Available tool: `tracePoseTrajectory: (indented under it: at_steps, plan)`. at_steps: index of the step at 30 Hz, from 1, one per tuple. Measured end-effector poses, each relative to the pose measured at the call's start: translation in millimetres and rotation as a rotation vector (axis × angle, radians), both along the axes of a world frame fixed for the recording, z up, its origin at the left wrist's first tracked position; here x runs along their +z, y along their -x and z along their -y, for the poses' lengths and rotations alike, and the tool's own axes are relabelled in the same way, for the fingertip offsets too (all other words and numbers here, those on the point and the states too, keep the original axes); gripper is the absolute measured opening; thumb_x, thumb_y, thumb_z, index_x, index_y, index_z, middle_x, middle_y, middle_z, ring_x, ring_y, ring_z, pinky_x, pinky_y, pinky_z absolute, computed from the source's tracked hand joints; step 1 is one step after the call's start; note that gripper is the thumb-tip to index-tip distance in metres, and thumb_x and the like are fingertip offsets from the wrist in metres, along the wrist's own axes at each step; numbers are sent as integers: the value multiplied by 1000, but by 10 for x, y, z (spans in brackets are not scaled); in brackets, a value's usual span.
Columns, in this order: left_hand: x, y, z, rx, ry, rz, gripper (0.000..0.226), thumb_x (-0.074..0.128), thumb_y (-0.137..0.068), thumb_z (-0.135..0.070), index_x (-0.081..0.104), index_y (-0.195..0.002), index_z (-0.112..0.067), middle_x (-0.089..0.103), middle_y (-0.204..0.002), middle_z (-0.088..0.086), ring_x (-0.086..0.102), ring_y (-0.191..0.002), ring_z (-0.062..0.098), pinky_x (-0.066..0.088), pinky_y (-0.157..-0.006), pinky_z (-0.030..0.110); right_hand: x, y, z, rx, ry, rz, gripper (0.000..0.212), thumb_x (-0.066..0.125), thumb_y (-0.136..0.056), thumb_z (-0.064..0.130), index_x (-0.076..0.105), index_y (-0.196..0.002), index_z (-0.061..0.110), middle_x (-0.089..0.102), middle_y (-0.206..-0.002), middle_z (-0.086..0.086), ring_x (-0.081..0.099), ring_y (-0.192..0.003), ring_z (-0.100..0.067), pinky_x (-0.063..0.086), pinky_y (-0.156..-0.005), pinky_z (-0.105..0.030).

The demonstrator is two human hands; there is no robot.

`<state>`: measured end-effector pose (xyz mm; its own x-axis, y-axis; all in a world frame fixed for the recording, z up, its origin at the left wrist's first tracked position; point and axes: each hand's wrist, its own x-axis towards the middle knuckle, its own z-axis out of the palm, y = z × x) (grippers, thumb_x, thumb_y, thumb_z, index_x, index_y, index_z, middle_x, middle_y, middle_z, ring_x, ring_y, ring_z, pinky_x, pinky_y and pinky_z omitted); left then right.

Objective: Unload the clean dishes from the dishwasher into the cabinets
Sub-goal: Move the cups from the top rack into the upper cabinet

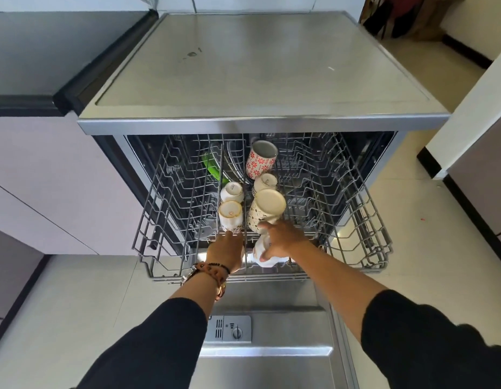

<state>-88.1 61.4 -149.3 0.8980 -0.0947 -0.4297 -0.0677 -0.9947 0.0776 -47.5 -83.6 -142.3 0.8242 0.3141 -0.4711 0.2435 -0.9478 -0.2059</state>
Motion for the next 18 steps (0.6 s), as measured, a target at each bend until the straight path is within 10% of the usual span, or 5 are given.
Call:
tracePoseTrajectory:
  at_steps: [18]
  plan:
    - [194,-98,-99,103,164,92,78,75,-74,-10,27,-136,-12,51,-126,12,57,-113,30,51,-93,36,236,120,-228,-85,-143,16,87,79,-68,23,30,-140,19,48,-132,-13,54,-117,-33,50,-93,-38]
